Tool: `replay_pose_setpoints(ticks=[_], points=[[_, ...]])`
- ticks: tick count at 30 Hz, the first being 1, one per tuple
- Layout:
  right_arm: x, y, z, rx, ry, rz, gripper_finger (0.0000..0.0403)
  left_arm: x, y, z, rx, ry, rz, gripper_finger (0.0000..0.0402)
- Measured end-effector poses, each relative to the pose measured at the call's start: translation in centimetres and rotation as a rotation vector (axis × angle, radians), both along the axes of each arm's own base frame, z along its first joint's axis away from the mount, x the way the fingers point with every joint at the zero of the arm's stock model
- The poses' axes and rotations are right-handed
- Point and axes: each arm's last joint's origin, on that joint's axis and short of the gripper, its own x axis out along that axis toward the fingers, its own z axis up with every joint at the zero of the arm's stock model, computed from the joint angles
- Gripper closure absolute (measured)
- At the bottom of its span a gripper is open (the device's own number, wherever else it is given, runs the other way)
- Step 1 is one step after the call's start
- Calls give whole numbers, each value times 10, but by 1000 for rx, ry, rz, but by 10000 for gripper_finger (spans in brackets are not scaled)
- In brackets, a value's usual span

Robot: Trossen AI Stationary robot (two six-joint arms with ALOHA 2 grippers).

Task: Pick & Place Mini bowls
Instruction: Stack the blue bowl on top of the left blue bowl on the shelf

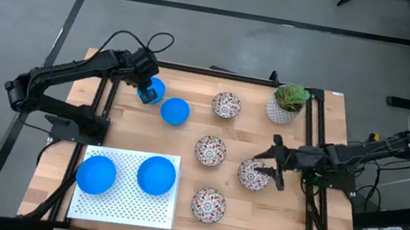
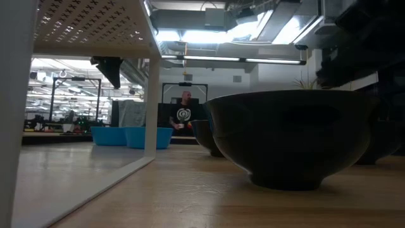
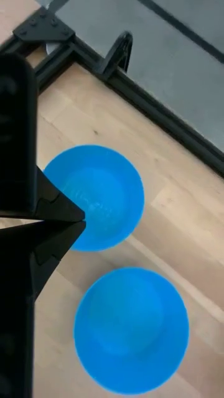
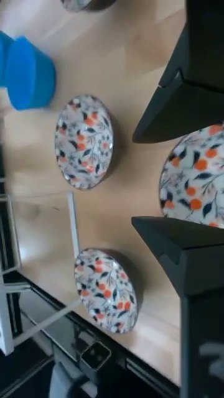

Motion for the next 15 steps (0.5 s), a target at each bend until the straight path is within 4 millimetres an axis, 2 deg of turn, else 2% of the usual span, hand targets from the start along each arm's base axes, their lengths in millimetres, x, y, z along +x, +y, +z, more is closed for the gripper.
replay_pose_setpoints(ticks=[8, 15], points=[[-22, -6, -27, 39, -197, 73, 202, 0, -1, 0, -20, -3, -40, 400], [-35, -7, -31, 40, -278, 149, 202, 2, -1, -3, -51, -3, -67, 400]])
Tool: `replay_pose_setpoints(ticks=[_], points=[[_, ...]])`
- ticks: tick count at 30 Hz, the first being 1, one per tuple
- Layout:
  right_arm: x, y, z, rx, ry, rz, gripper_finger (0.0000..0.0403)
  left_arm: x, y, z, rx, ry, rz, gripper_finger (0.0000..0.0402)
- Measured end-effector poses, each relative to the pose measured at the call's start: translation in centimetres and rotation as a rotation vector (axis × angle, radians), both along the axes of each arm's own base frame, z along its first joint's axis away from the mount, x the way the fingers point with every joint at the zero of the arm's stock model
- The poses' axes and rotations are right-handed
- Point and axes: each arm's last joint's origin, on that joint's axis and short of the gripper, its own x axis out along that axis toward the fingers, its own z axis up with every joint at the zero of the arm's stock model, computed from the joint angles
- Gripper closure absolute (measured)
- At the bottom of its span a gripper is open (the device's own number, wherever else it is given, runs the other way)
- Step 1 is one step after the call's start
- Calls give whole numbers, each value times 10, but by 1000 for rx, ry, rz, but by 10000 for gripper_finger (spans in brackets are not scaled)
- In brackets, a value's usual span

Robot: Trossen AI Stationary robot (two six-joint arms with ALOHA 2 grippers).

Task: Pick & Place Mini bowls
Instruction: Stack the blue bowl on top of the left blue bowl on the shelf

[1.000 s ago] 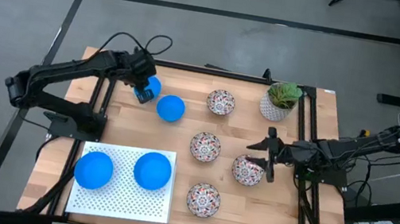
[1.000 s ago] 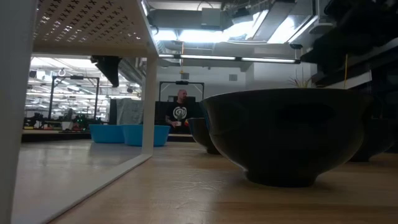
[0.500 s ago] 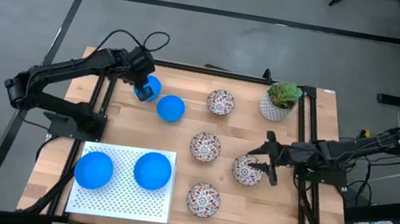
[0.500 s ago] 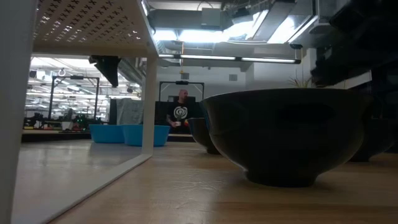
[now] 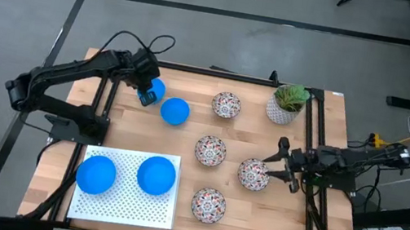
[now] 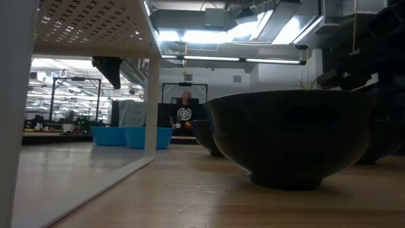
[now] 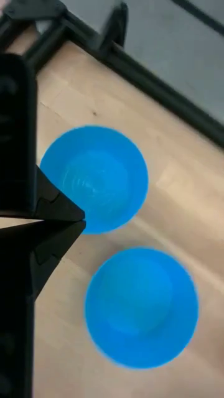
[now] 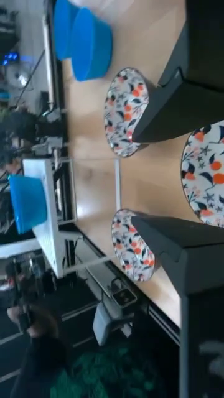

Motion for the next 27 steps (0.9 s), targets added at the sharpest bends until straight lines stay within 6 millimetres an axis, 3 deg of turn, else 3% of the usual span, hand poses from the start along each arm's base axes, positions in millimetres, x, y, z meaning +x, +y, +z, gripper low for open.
replay_pose_setpoints(ticks=[6, 11, 27], points=[[-9, 0, 10, -18, -117, 77, 202, 2, -1, -6, -40, 57, -155, 400], [-10, 1, 10, 1, -99, 112, 202, 0, 0, -18, -54, 209, -185, 393], [-10, 1, 11, 18, -98, 118, 202, 0, 1, -64, -150, 405, -322, 274]])
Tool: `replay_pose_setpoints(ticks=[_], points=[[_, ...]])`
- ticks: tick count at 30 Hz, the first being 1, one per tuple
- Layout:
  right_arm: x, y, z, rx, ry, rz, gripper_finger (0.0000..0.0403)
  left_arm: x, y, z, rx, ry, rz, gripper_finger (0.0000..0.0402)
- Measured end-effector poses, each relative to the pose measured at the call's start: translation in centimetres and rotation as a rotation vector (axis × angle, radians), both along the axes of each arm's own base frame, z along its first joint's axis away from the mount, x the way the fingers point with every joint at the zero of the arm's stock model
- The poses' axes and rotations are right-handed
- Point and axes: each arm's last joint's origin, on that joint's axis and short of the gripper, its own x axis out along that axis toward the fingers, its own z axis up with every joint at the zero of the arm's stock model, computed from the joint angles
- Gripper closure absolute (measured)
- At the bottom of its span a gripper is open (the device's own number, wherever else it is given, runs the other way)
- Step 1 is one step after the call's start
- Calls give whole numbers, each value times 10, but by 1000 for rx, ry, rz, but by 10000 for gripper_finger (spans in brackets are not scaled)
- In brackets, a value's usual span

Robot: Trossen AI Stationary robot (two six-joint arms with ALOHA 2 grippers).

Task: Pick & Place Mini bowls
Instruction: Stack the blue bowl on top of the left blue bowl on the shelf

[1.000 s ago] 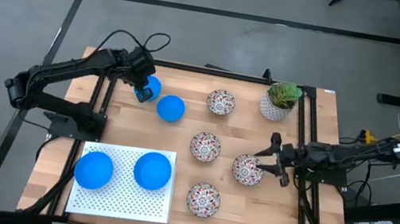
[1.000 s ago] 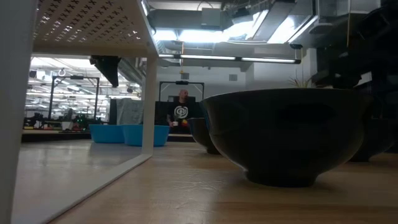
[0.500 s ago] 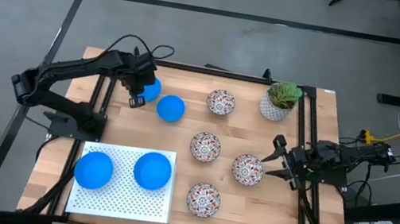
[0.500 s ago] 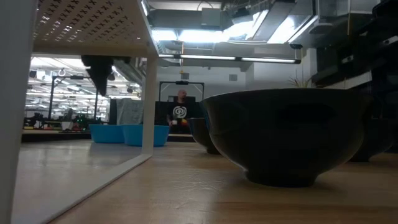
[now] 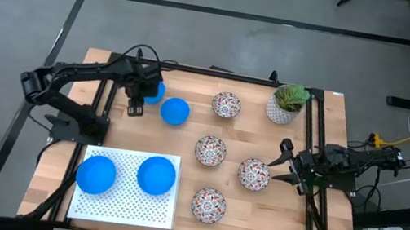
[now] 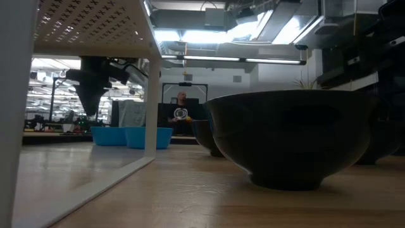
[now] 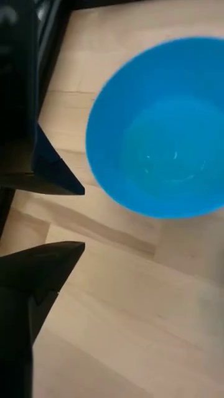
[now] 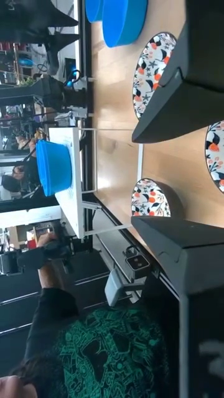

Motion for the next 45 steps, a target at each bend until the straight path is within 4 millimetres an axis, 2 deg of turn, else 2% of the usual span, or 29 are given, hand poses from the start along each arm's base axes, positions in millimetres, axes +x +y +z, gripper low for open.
replay_pose_setpoints(ticks=[8, 25, 29, 35, 45], points=[[0, 0, 0, -3, -1, 0, 202, 4, 3, -16, 20, 11, -94, 275], [0, 0, 0, -21, -8, 0, 202, 17, 15, -43, 51, 98, -118, 305], [0, 0, 0, -22, -9, 0, 202, 16, 16, -42, 73, 111, -115, 328], [0, 0, 0, -25, -10, -1, 202, 14, 15, -36, 91, 86, -95, 393], [0, 0, 0, -24, -9, -1, 202, 11, 11, -24, 113, 19, -68, 400]])
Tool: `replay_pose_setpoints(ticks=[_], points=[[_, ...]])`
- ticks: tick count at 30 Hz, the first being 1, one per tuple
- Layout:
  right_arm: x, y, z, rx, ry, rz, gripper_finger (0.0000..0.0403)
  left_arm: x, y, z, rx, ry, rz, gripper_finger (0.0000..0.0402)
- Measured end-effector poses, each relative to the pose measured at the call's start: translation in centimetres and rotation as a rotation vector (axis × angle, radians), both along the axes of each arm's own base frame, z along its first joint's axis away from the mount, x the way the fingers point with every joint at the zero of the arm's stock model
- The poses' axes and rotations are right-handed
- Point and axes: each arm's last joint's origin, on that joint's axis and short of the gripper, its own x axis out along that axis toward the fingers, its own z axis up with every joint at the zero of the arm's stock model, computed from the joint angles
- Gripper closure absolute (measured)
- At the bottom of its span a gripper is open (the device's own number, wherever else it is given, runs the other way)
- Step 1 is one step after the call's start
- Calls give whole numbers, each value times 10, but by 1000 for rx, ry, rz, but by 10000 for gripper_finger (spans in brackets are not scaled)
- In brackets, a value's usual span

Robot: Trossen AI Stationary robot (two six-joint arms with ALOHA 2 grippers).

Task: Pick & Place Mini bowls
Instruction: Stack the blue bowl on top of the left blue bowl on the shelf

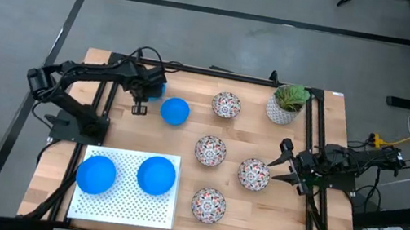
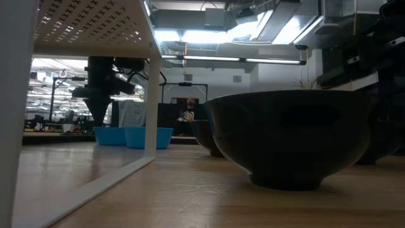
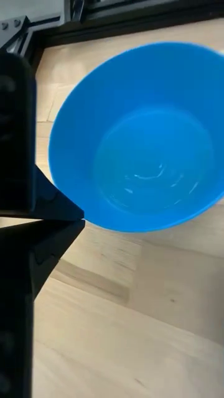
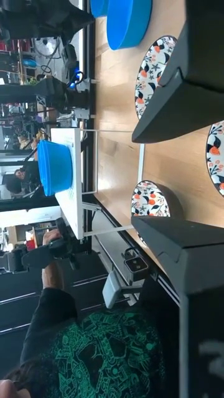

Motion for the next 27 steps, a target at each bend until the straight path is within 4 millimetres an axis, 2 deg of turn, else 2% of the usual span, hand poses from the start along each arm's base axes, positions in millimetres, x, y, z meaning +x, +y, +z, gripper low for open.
replay_pose_setpoints(ticks=[9, 15, 20, 27], points=[[0, 0, 0, -1, 0, 0, 202, -7, -8, 20, -3, -118, 3, 400], [0, 0, 0, -4, -2, 0, 202, -9, -8, 22, 33, -98, -36, 390], [0, 0, 0, -4, -2, 0, 202, -9, -8, 22, 41, -85, -42, 358], [0, 0, 0, -3, -2, -1, 202, -8, -9, 22, 6, -100, -97, 286]])
